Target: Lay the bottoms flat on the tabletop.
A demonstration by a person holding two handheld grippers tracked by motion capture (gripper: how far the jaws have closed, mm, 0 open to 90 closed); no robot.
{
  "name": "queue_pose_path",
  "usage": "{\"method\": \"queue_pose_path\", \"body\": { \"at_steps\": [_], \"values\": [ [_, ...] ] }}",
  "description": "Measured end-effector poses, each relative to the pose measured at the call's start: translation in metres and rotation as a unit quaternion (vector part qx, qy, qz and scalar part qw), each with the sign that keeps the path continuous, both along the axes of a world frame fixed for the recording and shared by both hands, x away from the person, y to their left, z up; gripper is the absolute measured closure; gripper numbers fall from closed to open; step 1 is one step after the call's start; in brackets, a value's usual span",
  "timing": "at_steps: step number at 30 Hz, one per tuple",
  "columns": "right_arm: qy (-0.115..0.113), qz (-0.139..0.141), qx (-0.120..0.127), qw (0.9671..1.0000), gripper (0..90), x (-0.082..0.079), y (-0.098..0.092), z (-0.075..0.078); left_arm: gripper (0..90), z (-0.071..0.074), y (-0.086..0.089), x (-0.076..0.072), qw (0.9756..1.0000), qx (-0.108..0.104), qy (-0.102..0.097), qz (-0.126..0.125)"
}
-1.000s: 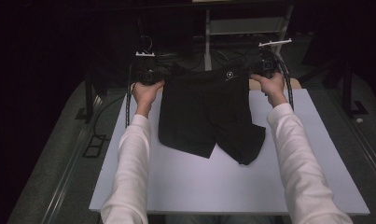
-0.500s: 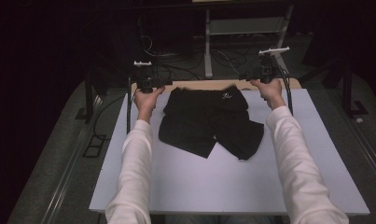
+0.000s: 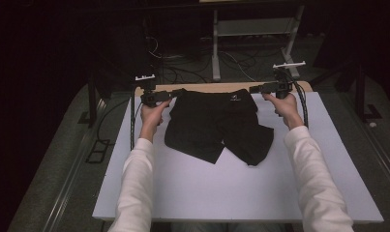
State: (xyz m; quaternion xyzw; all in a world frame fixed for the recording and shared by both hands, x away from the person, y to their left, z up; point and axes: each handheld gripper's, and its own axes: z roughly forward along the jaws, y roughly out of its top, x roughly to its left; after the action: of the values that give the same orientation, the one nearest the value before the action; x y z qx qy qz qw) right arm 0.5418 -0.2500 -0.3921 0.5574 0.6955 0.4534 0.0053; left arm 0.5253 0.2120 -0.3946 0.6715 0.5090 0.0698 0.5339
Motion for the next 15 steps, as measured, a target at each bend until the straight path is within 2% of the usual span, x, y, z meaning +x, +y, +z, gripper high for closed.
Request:
{"method": "queue_pose_path", "body": {
  "at_steps": [1, 4, 5, 6, 7, 8, 9, 10, 11, 15],
  "values": [
    [-0.004, 0.005, -0.002, 1.0000, 12.1, -0.004, 0.000, 0.000, 0.8, 0.001, -0.002, -0.007, 1.0000, -0.001, -0.005, -0.003],
    [-0.012, 0.014, 0.002, 0.9998, 0.0, -0.020, -0.001, -0.001, 0.0, 0.002, -0.004, -0.015, 0.9998, -0.005, -0.015, -0.011],
    [-0.016, 0.015, -0.001, 0.9998, 0.0, -0.026, -0.001, -0.001, 0.0, 0.002, -0.005, -0.025, 0.9996, -0.005, -0.023, -0.015],
    [-0.023, 0.019, -0.004, 0.9996, 0.0, -0.032, -0.001, -0.002, 0.0, 0.002, -0.005, -0.025, 0.9996, -0.005, -0.023, -0.015],
    [-0.027, 0.022, -0.007, 0.9994, 0.0, -0.038, -0.001, -0.002, 0.0, 0.003, -0.006, -0.033, 0.9995, -0.005, -0.025, -0.017],
    [-0.027, 0.022, -0.007, 0.9994, 0.0, -0.038, -0.001, -0.002, 0.0, 0.003, -0.006, -0.033, 0.9995, -0.005, -0.025, -0.017],
    [-0.032, 0.027, -0.010, 0.9991, 0.0, -0.047, -0.003, -0.004, 0.0, 0.002, -0.006, -0.041, 0.9995, -0.005, -0.029, -0.015],
    [-0.032, 0.027, -0.010, 0.9991, 0.0, -0.047, -0.003, -0.004, 0.0, 0.002, -0.006, -0.041, 0.9995, -0.005, -0.029, -0.015],
    [-0.037, 0.031, -0.005, 0.9988, 0.0, -0.056, -0.005, -0.005, 0.0, 0.001, -0.007, -0.049, 0.9993, -0.007, -0.031, -0.018],
    [-0.040, 0.038, -0.006, 0.9985, 0.0, -0.068, -0.008, -0.007, 0.0, -0.002, -0.009, -0.058, 0.9991, -0.004, -0.032, -0.028]
  ]
}}
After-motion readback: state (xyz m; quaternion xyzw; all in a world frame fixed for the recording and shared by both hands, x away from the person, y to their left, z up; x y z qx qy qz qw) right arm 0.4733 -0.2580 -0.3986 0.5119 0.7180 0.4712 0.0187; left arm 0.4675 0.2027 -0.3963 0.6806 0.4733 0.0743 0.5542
